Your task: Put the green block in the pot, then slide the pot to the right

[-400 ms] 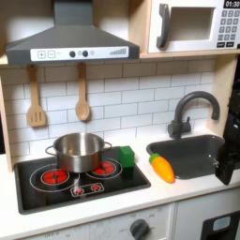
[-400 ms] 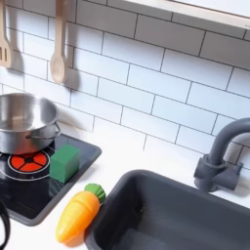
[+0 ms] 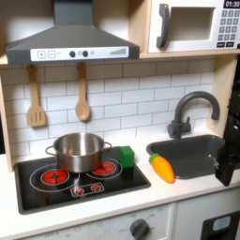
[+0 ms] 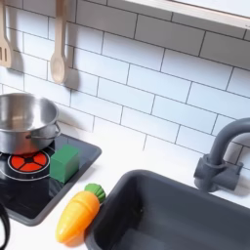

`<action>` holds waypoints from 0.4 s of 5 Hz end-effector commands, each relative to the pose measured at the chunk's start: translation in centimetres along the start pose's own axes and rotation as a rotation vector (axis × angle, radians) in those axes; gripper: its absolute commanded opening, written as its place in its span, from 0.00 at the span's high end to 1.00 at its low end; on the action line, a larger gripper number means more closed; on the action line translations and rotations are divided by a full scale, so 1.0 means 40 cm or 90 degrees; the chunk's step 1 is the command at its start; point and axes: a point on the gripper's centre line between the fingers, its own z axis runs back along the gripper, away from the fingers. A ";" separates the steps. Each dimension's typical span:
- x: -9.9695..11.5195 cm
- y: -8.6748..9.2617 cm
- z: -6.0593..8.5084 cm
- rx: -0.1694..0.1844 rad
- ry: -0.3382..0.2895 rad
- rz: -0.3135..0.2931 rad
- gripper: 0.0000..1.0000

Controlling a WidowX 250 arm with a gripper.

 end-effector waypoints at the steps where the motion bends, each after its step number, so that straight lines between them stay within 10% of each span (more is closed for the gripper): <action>1: 0.073 0.018 -0.014 0.010 -0.002 0.005 0.00; 2: 0.114 0.025 -0.016 0.013 -0.009 0.005 0.00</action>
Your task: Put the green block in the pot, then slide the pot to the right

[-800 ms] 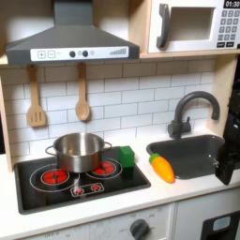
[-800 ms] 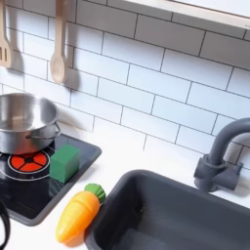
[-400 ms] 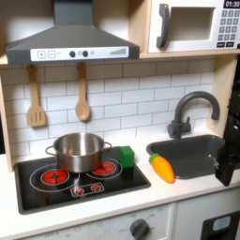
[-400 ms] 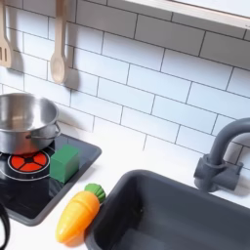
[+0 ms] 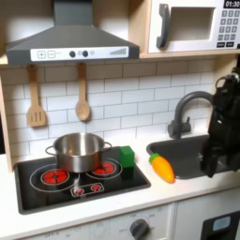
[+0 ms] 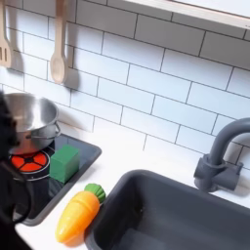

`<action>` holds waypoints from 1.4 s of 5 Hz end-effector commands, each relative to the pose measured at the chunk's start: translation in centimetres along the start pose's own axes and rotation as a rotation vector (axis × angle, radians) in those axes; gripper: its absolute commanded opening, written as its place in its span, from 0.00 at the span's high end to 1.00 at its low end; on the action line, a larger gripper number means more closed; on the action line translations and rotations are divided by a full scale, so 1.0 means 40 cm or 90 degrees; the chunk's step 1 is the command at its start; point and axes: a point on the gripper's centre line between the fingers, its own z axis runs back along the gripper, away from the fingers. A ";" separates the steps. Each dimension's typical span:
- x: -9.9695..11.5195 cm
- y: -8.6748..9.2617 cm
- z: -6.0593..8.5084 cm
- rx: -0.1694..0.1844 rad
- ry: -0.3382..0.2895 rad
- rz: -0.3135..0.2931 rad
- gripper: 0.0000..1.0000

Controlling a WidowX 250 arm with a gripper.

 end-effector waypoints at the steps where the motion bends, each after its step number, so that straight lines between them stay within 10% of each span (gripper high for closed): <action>1: 0.071 0.015 -0.009 0.007 -0.015 -0.008 0.00; 7: 0.316 0.076 -0.051 0.020 -0.052 -0.014 0.00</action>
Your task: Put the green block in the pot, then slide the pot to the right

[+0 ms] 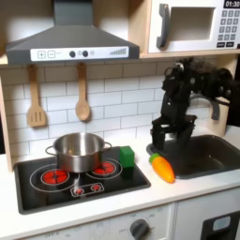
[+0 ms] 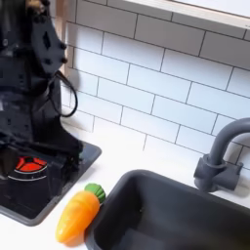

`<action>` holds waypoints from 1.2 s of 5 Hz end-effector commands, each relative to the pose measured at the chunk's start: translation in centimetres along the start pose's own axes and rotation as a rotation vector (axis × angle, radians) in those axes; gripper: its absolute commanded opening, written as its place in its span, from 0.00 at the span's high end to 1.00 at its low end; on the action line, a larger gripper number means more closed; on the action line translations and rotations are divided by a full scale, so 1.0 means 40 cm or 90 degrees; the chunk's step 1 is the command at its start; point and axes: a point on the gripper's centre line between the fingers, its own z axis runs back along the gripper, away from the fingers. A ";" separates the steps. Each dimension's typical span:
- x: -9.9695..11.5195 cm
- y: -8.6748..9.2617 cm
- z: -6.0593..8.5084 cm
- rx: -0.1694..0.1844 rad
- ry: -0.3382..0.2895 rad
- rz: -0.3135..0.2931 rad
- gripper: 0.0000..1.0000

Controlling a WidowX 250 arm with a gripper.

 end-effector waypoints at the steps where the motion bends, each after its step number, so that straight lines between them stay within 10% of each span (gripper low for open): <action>1: 0.062 0.029 -0.013 0.005 -0.013 0.002 0.00; 6: 0.205 0.062 -0.103 0.013 -0.022 0.016 0.00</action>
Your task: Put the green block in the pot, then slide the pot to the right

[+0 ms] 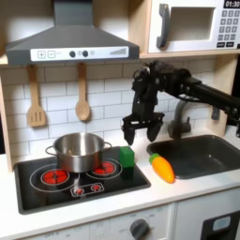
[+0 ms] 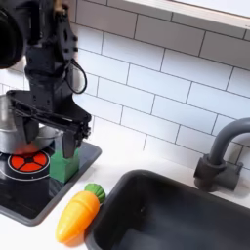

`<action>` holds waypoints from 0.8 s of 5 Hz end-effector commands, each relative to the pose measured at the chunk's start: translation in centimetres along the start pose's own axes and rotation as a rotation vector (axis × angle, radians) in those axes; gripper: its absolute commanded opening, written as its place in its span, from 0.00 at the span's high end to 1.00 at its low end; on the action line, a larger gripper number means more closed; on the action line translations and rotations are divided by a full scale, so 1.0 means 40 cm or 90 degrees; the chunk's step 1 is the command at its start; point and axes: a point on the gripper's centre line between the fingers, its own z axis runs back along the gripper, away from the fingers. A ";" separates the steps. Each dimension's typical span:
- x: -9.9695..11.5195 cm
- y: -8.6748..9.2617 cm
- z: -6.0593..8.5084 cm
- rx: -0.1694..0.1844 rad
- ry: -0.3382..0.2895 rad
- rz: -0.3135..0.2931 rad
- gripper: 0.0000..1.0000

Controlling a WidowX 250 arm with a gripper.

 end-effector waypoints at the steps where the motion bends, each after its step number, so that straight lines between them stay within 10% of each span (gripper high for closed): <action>1: 0.040 0.002 -0.044 0.008 0.003 0.005 0.00; 4: 0.059 -0.002 -0.099 0.003 0.025 0.011 0.00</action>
